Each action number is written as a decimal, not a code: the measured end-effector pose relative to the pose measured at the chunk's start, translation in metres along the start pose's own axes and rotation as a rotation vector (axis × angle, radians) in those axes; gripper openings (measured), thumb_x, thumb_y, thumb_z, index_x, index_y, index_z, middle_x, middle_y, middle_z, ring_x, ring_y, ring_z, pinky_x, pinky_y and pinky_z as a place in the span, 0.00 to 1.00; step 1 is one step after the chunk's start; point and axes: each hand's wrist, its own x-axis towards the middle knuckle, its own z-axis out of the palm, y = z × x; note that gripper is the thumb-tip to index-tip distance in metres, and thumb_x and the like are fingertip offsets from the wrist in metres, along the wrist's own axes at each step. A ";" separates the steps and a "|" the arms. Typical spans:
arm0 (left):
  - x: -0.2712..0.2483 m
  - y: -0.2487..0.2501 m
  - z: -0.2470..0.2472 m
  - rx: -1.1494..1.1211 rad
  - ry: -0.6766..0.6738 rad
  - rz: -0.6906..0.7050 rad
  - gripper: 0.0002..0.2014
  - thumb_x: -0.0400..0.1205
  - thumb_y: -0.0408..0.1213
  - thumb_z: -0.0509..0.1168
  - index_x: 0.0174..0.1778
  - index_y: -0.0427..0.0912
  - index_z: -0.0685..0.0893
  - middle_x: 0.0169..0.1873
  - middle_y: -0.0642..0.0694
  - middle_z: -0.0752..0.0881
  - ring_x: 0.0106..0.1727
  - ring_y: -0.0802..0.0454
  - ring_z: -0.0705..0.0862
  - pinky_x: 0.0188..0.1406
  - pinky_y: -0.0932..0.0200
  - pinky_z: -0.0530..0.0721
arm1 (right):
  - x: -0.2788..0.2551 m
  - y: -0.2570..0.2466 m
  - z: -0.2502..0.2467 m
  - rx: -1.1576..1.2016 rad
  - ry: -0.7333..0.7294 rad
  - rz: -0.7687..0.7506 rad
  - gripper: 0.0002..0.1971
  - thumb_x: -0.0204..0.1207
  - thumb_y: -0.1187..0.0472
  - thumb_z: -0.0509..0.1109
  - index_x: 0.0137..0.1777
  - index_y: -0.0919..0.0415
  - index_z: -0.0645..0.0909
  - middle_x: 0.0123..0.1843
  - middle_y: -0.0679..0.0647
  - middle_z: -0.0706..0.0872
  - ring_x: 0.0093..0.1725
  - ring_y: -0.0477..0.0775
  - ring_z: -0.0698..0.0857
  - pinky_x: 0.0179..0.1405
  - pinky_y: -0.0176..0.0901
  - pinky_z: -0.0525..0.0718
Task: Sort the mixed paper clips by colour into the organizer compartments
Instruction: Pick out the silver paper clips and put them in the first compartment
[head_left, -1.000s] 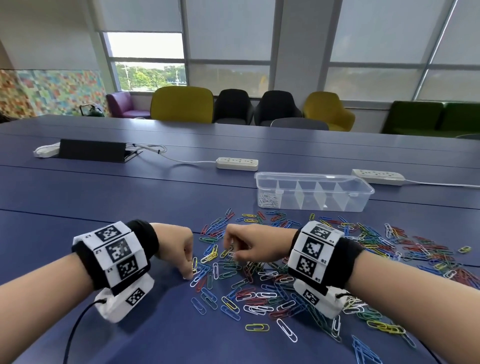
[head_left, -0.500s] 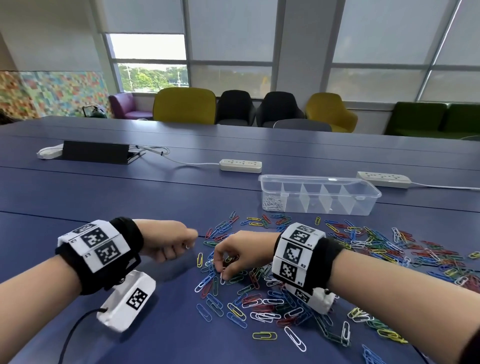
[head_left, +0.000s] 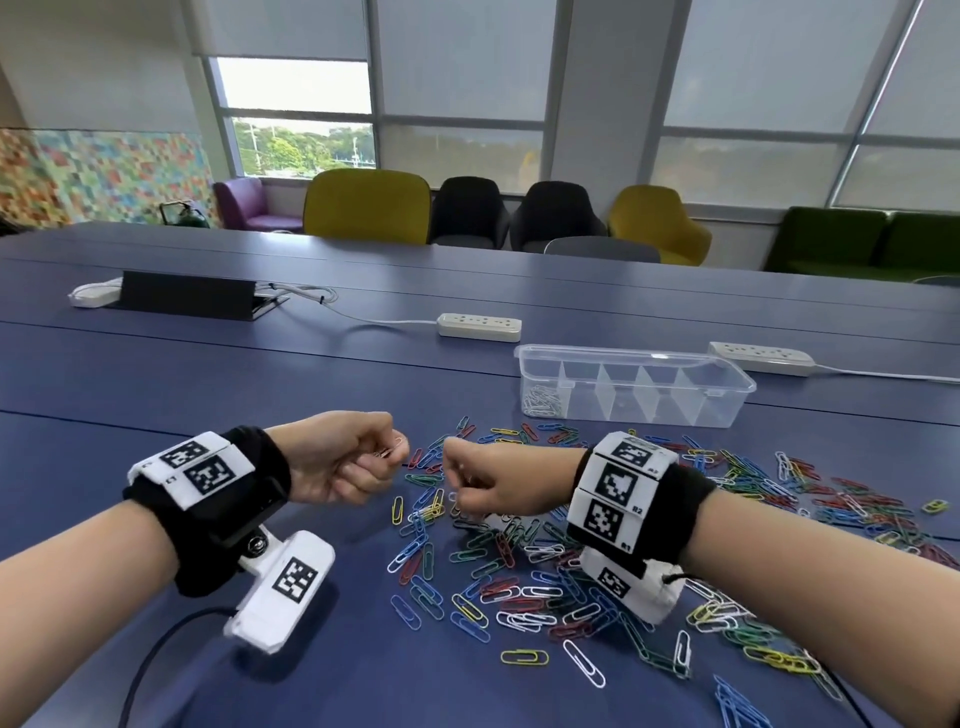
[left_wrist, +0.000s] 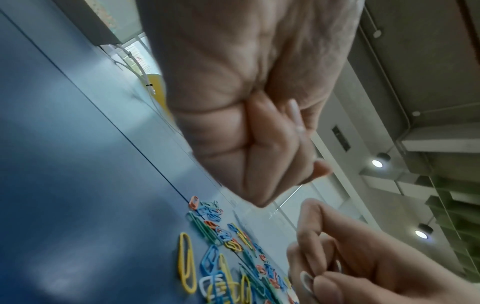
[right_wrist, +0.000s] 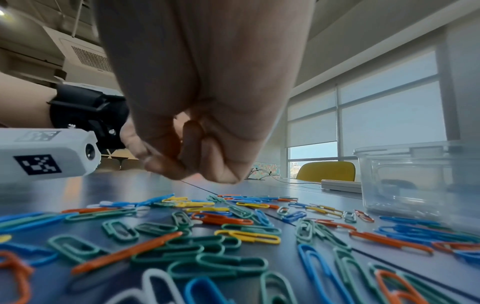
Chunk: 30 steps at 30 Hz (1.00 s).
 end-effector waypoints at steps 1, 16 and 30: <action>-0.001 0.001 0.000 -0.009 0.008 -0.012 0.13 0.73 0.33 0.50 0.23 0.42 0.72 0.20 0.52 0.58 0.15 0.61 0.56 0.13 0.71 0.51 | -0.001 -0.002 0.001 0.023 -0.006 0.002 0.06 0.81 0.67 0.57 0.55 0.60 0.67 0.35 0.51 0.75 0.32 0.52 0.72 0.33 0.35 0.71; 0.001 -0.015 0.014 0.908 0.081 -0.164 0.16 0.85 0.30 0.51 0.37 0.47 0.81 0.25 0.50 0.67 0.16 0.60 0.62 0.15 0.69 0.60 | 0.024 -0.007 0.010 -0.250 0.010 0.005 0.11 0.79 0.58 0.67 0.56 0.63 0.82 0.39 0.49 0.81 0.35 0.47 0.75 0.31 0.35 0.66; 0.022 -0.008 0.038 1.443 0.290 0.060 0.15 0.72 0.52 0.72 0.45 0.44 0.90 0.35 0.50 0.83 0.37 0.55 0.78 0.37 0.65 0.74 | 0.017 0.006 0.007 -0.235 0.055 0.067 0.13 0.77 0.57 0.70 0.57 0.63 0.81 0.50 0.55 0.84 0.47 0.53 0.78 0.43 0.36 0.67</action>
